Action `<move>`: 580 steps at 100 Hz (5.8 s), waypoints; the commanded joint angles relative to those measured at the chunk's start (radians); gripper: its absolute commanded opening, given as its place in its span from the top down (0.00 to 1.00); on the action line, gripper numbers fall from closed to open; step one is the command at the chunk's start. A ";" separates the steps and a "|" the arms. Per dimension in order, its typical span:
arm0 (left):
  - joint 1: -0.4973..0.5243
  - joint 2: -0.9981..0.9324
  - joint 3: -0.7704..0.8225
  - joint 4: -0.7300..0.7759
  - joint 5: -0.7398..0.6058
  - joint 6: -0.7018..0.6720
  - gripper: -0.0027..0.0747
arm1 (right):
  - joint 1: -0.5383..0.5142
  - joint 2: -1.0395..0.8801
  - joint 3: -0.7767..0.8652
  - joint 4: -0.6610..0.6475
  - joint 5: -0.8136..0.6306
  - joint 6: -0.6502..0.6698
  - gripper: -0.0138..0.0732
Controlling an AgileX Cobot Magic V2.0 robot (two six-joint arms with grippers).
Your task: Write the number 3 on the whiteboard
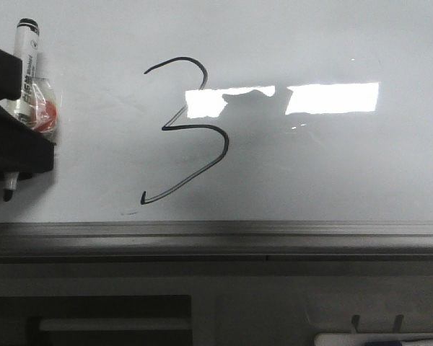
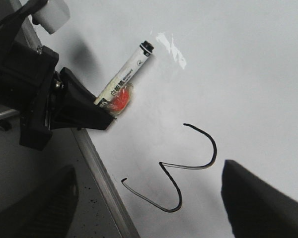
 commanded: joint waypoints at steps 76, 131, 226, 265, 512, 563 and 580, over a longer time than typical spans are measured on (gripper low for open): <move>0.007 -0.256 -0.026 0.148 -0.055 -0.003 0.56 | -0.010 -0.054 -0.029 0.001 -0.082 0.013 0.77; 0.007 -0.649 0.028 0.439 0.028 -0.002 0.99 | -0.010 -0.408 0.345 0.001 -0.548 0.025 0.89; 0.007 -0.822 0.150 0.496 0.118 -0.002 0.99 | -0.010 -0.806 0.771 0.075 -0.585 0.038 0.89; 0.007 -0.822 0.151 0.496 0.118 -0.002 0.99 | -0.010 -0.806 0.771 0.075 -0.585 0.038 0.89; 0.804 -1.070 0.419 1.414 0.398 -0.748 0.99 | -0.010 -0.806 0.771 0.075 -0.585 0.038 0.89; 0.804 -1.070 0.419 1.414 0.398 -0.748 0.99 | -0.010 -0.806 0.771 0.075 -0.585 0.038 0.89; 0.804 -1.070 0.419 1.414 0.398 -0.748 0.99 | -0.012 -0.806 0.775 0.075 -0.593 0.038 0.89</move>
